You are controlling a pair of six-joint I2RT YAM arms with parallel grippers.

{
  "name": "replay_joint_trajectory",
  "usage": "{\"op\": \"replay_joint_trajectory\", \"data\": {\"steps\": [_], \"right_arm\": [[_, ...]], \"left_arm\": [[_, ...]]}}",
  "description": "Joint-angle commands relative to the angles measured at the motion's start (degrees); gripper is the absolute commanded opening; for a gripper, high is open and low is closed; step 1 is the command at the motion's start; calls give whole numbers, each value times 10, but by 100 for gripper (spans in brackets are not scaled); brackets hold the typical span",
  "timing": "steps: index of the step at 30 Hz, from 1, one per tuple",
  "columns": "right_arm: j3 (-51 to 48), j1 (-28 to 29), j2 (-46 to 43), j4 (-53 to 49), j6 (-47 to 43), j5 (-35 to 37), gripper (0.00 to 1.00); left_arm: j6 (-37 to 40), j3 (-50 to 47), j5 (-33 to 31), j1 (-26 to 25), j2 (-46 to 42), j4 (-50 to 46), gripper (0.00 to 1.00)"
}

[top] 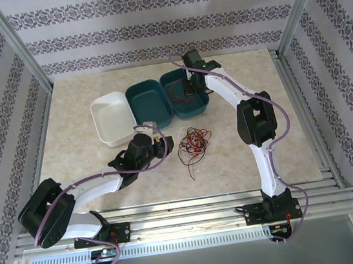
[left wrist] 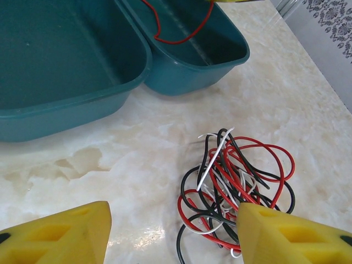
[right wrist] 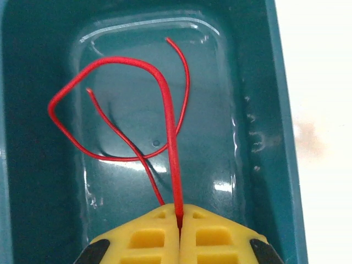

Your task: Untangle the cables

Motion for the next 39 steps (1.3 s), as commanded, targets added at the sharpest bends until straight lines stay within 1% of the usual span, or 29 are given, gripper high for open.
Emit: {"op": "replay_joint_trajectory", "data": {"steps": [1, 6, 8, 13, 16, 18, 25, 34, 39], "right_arm": [[36, -4, 26, -62, 14, 27, 0], [54, -6, 34, -90, 22, 31, 1], [47, -6, 24, -87, 22, 33, 6], [17, -7, -10, -76, 24, 41, 25], [-3, -7, -33, -70, 25, 43, 35], [-18, -7, -50, -66, 27, 46, 37], [-77, -7, -109, -25, 29, 38, 40], [-59, -5, -90, -27, 31, 7, 38], [-82, 11, -114, -30, 30, 3, 36]], "left_arm": [[-4, -1, -8, 6, -4, -14, 62], [-4, 3, -3, 6, 0, -16, 62], [-3, 3, -1, 6, 0, -17, 62], [-3, 7, 3, 6, 5, -16, 62], [-3, 7, 5, 6, 6, -15, 62], [-3, 8, 5, 6, 7, -13, 63], [-7, 6, 8, 6, 8, -14, 63], [-13, -3, 8, 6, -1, -10, 63], [-15, -14, 0, 6, -15, -15, 63]]}}
